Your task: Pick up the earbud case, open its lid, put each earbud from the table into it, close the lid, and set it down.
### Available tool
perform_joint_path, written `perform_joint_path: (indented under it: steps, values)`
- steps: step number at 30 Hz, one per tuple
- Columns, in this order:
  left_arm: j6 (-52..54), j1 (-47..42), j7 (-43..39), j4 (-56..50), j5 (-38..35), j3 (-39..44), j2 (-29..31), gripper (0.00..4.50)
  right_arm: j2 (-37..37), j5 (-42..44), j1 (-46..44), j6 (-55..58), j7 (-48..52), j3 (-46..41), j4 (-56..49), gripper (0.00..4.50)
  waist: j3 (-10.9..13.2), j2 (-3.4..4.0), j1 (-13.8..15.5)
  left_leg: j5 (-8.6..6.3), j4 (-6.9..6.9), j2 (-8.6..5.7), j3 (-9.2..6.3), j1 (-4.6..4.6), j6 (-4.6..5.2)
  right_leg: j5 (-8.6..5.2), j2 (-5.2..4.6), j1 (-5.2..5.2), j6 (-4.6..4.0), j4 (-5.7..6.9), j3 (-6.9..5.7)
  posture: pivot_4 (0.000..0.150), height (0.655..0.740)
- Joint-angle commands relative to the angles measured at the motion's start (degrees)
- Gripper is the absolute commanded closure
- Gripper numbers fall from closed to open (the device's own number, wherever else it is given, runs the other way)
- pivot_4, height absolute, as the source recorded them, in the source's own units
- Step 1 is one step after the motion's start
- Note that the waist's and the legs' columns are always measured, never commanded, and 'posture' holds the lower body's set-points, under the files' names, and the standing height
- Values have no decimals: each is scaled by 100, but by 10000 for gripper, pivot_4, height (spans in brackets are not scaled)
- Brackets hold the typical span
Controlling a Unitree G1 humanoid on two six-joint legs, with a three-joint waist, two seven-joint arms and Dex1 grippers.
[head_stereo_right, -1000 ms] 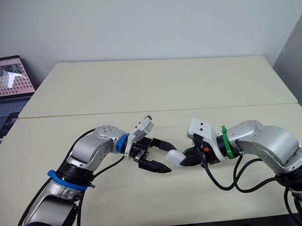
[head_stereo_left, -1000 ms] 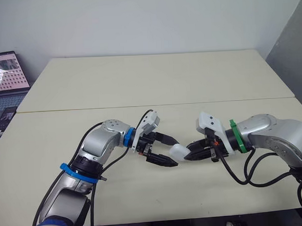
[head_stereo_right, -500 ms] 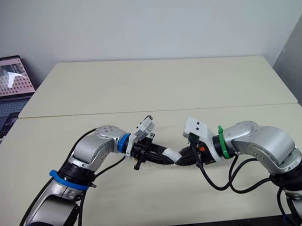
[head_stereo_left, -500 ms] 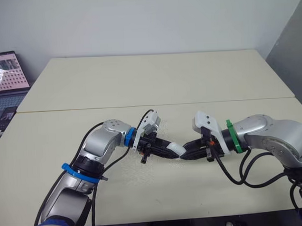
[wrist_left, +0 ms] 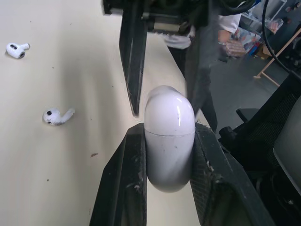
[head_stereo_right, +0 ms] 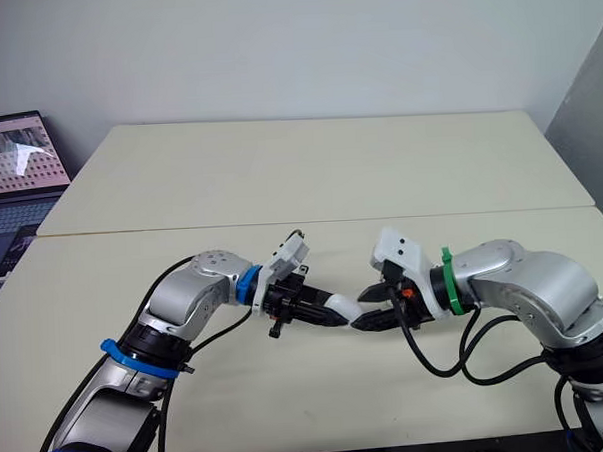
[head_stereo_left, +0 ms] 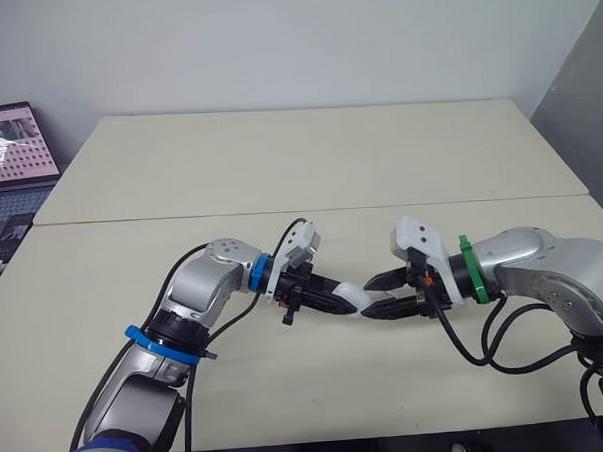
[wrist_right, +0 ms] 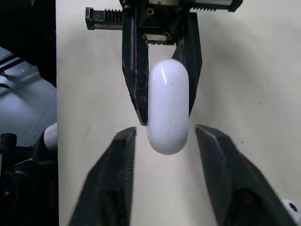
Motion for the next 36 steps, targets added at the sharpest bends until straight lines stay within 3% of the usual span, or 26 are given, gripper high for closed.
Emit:
perform_joint_path:
  steps: [1, 3, 4, 36]
  values:
    - [-131, -53, 52, -18, 10, 134, -66, 36990, 50, -92, -10, -243, -140, -258, -134, 9345, 0, 0, -1, 0, 0, 0, 1, 0, 0, 0, 0, 0, 0, 0, 1, 1500, 7400]
    - [-153, -60, 88, 27, 20, 144, -91, 36990, 92, -175, -37, -305, -211, -229, -92, 2036, 0, 0, -1, 0, 0, 0, 1, 1, 0, 0, 0, 0, 0, 1, 0, 1500, 7400]
    - [-167, -74, 101, 57, 30, 147, -116, 36990, 87, -226, -67, -343, -207, -170, -69, 477, 0, 0, -1, 0, 0, 0, 0, 1, 0, 0, 0, 0, 0, 1, 0, 1500, 7400]
    - [-56, -37, 103, -63, -71, 258, -250, 36990, 178, -1126, -355, -504, -368, -3, 493, 477, 0, 0, -7, 2, 1, -1, 1, 1, -3, 0, 0, -1, 0, 3, 1, 1500, 7400]
